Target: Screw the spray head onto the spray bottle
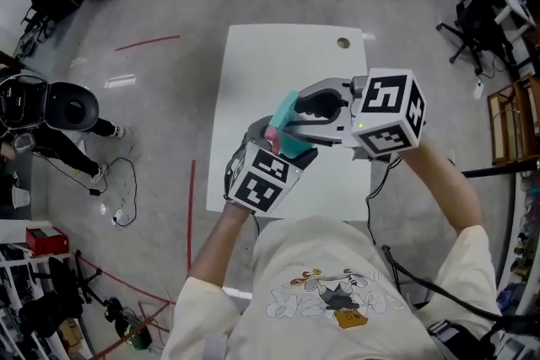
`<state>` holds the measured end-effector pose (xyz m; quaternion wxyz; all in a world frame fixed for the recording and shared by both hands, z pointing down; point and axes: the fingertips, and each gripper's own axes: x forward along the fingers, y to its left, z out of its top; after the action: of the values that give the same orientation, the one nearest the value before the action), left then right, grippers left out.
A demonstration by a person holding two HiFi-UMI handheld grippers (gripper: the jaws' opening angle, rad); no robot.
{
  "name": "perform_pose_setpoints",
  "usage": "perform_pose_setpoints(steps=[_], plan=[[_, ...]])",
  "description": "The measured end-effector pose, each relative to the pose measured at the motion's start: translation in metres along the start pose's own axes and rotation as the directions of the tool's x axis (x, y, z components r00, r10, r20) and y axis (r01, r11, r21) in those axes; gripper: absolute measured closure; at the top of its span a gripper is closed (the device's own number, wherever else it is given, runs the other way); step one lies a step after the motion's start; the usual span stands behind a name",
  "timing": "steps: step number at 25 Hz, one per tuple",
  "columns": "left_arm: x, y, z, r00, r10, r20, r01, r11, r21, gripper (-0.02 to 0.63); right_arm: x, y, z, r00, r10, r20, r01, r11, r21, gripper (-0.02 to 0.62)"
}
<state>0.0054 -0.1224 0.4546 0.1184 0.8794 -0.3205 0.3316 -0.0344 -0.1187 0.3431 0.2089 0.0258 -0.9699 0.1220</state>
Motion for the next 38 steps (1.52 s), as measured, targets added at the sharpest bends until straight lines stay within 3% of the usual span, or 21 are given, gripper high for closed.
perform_pose_setpoints(steps=[4, 7, 8, 10, 12, 15, 17, 20, 23, 28, 30, 35, 38], plan=[[0.018, 0.023, -0.007, 1.000, 0.030, 0.002, -0.030, 0.999, -0.034, 0.202, 0.014, -0.026, -0.006, 0.994, -0.107, 0.019, 0.107, 0.994, 0.017, 0.461], [0.020, 0.024, -0.003, 0.999, -0.030, 0.013, 0.030, 0.999, -0.037, 0.202, 0.012, -0.032, -0.006, 0.995, -0.082, 0.051, 0.078, 0.993, 0.085, 0.446], [0.019, 0.025, 0.003, 0.998, -0.058, 0.027, 0.058, 0.998, -0.023, 0.202, 0.008, -0.032, -0.003, 0.997, -0.059, 0.052, 0.055, 0.995, 0.082, 0.406], [0.016, 0.028, 0.019, 0.991, -0.121, 0.057, 0.120, 0.993, 0.022, 0.202, -0.004, -0.036, 0.008, 0.999, -0.025, 0.033, 0.024, 0.999, 0.026, 0.347], [0.010, 0.031, 0.030, 0.980, -0.185, 0.070, 0.180, 0.981, 0.068, 0.202, -0.016, -0.042, 0.019, 1.000, -0.022, -0.004, 0.022, 0.998, -0.060, 0.327], [0.005, 0.029, 0.031, 0.968, -0.248, 0.024, 0.242, 0.959, 0.149, 0.202, -0.033, -0.048, 0.035, 0.997, -0.024, -0.079, 0.007, 0.979, -0.204, 0.318], [0.005, 0.026, 0.028, 0.964, -0.266, -0.024, 0.265, 0.942, 0.207, 0.202, -0.039, -0.044, 0.044, 0.988, 0.012, -0.156, -0.060, 0.951, -0.304, 0.318], [0.007, 0.025, 0.026, 0.962, -0.256, -0.095, 0.273, 0.915, 0.297, 0.202, -0.039, -0.032, 0.040, 0.935, 0.052, -0.350, -0.212, 0.874, -0.438, 0.319], [0.009, 0.027, 0.023, 0.964, -0.216, -0.158, 0.262, 0.886, 0.384, 0.202, -0.035, -0.026, 0.020, 0.833, 0.025, -0.553, -0.346, 0.804, -0.484, 0.321], [0.014, 0.027, 0.025, 0.955, -0.212, -0.208, 0.284, 0.859, 0.427, 0.202, -0.035, -0.023, -0.006, 0.709, -0.045, -0.704, -0.460, 0.727, -0.509, 0.348], [0.012, 0.025, 0.029, 0.948, -0.231, -0.219, 0.306, 0.847, 0.433, 0.202, -0.034, -0.027, -0.008, 0.691, -0.101, -0.716, -0.474, 0.685, -0.554, 0.423], [-0.002, 0.026, 0.030, 0.933, -0.258, -0.252, 0.351, 0.812, 0.466, 0.202, -0.031, -0.022, 0.000, 0.665, -0.142, -0.733, -0.519, 0.619, -0.590, 0.463], [-0.004, 0.027, 0.027, 0.936, -0.241, -0.255, 0.338, 0.817, 0.468, 0.202, -0.030, -0.019, -0.001, 0.662, -0.159, -0.733, -0.517, 0.611, -0.600, 0.465]])
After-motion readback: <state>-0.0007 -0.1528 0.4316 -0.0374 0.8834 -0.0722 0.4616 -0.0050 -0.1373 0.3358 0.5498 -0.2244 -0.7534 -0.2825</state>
